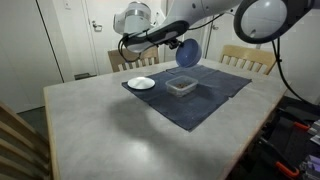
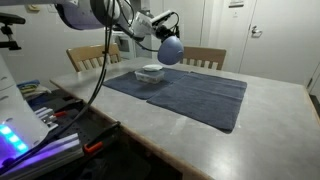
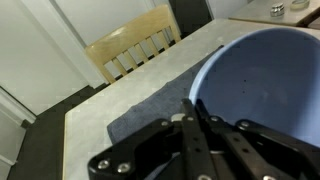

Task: Pour the contents in the blue bowl into the clear bowl

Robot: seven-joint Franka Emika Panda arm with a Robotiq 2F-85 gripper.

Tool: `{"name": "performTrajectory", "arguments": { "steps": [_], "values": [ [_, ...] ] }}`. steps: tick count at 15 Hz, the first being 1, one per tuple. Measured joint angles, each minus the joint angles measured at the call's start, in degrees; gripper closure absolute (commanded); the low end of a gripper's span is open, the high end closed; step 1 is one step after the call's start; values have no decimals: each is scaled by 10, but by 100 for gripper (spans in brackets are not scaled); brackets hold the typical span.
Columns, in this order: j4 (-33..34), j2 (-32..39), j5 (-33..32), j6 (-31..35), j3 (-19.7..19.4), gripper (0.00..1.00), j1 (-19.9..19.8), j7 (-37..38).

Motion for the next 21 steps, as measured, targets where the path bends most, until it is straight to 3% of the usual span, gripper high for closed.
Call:
{"name": "performTrajectory", "arguments": {
  "steps": [4,9,21],
  "values": [
    [18,-8,13,81,2,99,-30,0],
    [20,-26,39,173,42,99,-81,21],
    [21,-51,123,252,148,99,-176,27]
  ]
}}
